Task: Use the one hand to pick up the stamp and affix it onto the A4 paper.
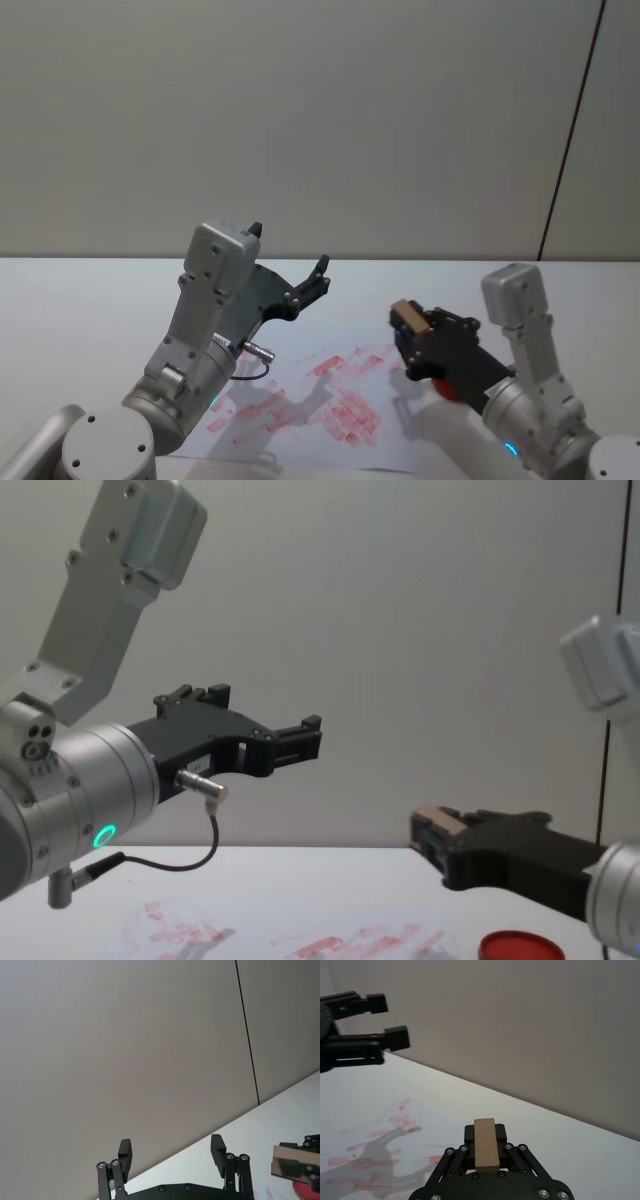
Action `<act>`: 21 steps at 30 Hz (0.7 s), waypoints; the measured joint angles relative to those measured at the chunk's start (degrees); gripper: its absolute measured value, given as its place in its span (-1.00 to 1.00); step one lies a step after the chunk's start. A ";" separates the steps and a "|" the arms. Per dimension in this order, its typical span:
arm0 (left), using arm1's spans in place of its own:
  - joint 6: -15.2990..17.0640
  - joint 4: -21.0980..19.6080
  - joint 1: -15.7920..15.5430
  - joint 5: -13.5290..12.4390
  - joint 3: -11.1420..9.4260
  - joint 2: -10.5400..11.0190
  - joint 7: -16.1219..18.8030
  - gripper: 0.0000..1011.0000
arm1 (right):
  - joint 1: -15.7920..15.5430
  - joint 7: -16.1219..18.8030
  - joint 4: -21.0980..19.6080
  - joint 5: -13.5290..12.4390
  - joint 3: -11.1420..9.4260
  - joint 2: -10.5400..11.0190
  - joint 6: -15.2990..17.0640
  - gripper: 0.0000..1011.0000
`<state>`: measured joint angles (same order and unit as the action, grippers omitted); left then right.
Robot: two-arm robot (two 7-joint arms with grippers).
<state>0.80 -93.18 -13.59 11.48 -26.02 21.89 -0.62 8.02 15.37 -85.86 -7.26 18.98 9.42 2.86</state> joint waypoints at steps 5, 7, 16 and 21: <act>0.00 0.00 0.00 0.00 0.00 0.00 0.00 0.98 | -0.12 2.22 -0.85 -0.03 0.57 -0.08 1.56 -0.56; 0.00 0.00 0.00 0.00 0.00 0.00 0.00 0.98 | -0.19 3.57 -1.21 0.37 0.95 -0.13 2.76 -0.56; 0.00 0.00 0.00 0.00 0.00 0.00 0.00 0.98 | -0.32 7.10 -0.80 3.66 2.83 -0.55 7.19 -0.56; 0.00 0.00 0.00 0.00 0.00 0.00 0.00 0.98 | -0.11 7.88 1.10 6.17 3.84 -1.04 8.66 -0.56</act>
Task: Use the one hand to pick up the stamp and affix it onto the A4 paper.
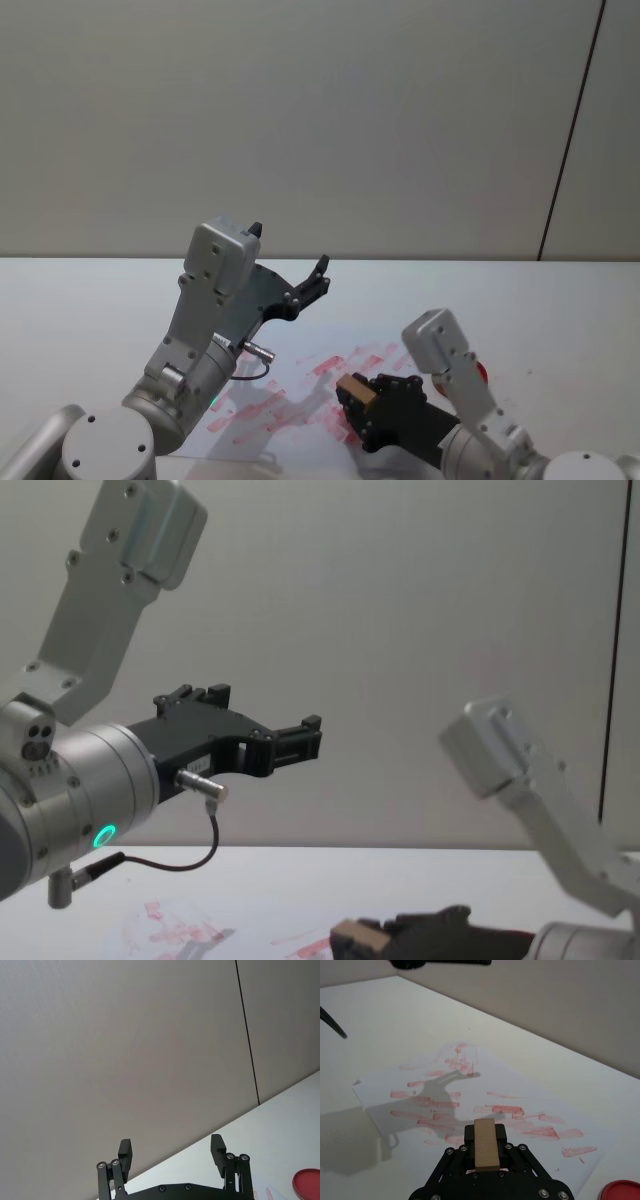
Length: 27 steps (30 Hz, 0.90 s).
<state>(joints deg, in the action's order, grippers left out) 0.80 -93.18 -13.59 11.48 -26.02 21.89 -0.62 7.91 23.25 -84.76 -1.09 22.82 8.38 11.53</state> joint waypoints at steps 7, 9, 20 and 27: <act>0.00 0.00 0.00 0.00 0.00 0.00 0.00 0.98 | 1.13 -0.10 3.42 2.37 0.87 -1.02 0.59 -0.56; 0.00 0.00 0.00 0.00 0.00 0.00 0.00 0.98 | 1.37 -0.23 4.06 2.65 1.01 -1.26 0.60 -0.56; 0.00 0.00 0.00 0.00 0.00 0.00 0.00 0.98 | 2.69 -1.36 6.64 2.65 1.50 -2.58 0.32 -0.56; 0.00 0.00 0.00 0.00 0.00 0.00 0.00 0.98 | 3.02 -1.97 6.87 1.07 1.56 -2.99 0.61 -0.56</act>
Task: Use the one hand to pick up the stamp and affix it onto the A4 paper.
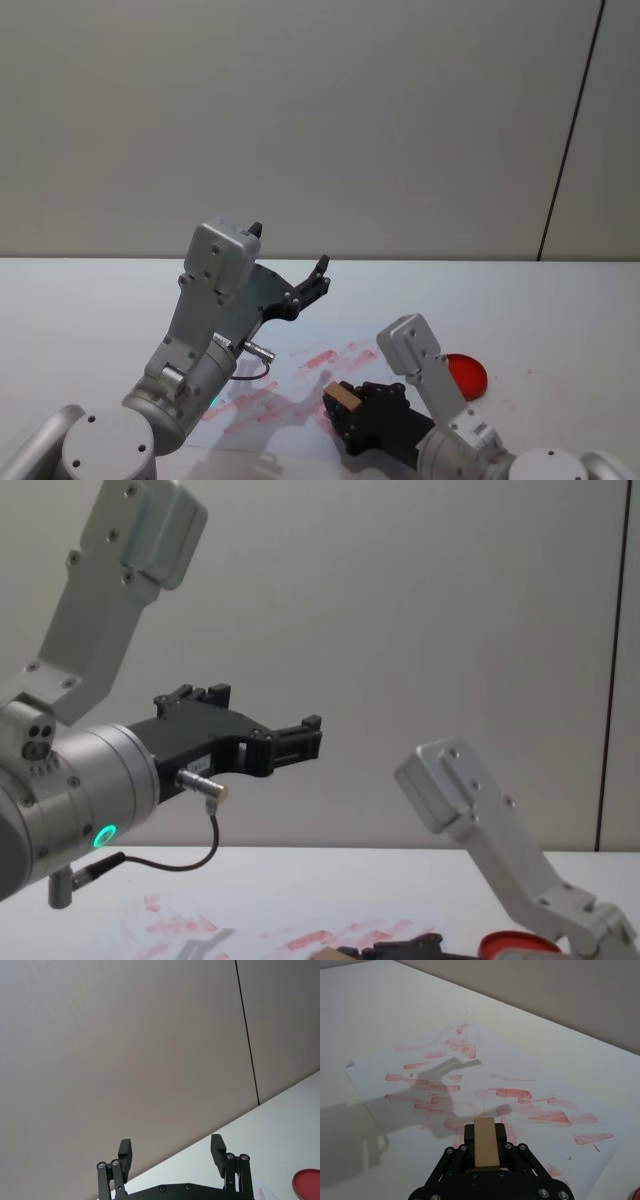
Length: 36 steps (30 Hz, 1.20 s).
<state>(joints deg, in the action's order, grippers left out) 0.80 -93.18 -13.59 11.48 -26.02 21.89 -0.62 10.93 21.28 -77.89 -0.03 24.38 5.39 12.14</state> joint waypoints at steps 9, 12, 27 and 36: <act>0.00 0.00 0.00 0.00 0.00 0.00 0.00 0.98 | 0.29 -1.05 -3.33 -4.18 -0.89 -0.15 0.71 -0.56; 0.00 0.00 0.00 0.00 0.00 0.00 0.00 0.98 | 0.39 -1.65 -5.97 -6.40 -1.85 0.30 1.19 -0.56; 0.00 0.00 0.00 0.00 0.00 0.00 0.00 0.98 | -1.00 -4.07 -13.25 -11.81 -7.34 5.81 2.46 -0.56; 0.00 0.00 0.00 0.00 0.00 0.00 0.00 0.98 | -2.74 -4.79 -13.55 -11.56 -9.32 8.98 2.41 -0.56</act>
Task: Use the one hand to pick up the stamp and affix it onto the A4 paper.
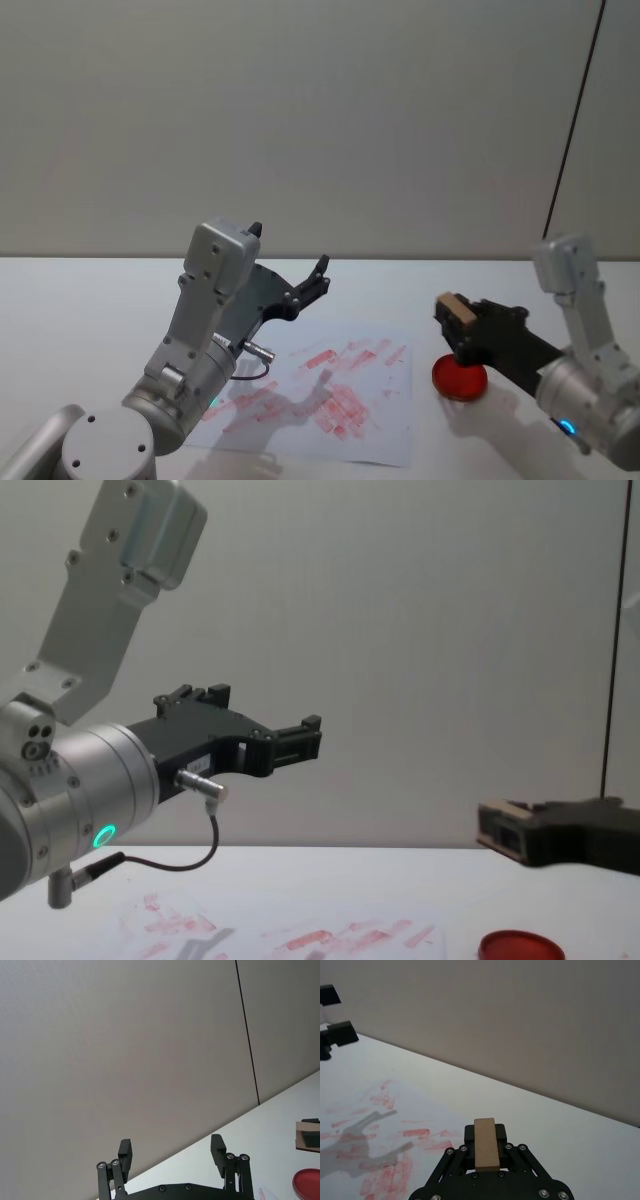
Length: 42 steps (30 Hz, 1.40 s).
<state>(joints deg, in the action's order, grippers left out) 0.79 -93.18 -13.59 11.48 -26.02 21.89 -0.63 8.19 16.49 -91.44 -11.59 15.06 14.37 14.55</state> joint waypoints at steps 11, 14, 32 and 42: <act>0.00 0.00 0.00 0.00 0.00 0.00 0.00 0.98 | -0.98 0.08 2.46 2.25 -0.68 1.76 -0.36 -0.56; 0.00 0.00 0.00 0.00 0.00 0.00 0.00 0.98 | -0.90 0.15 3.28 2.71 -0.67 1.80 -0.56 -0.56; 0.00 0.00 0.00 0.00 0.00 0.00 0.00 0.98 | 1.55 0.91 8.87 5.67 0.63 0.13 -2.59 -0.56; 0.00 0.00 0.00 0.00 0.00 0.00 0.00 0.98 | 2.23 1.17 10.17 6.27 0.95 -0.33 -3.07 -0.08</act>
<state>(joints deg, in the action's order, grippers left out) 0.79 -93.18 -13.59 11.48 -26.02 21.89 -0.62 10.42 17.66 -81.27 -5.32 16.01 14.04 11.48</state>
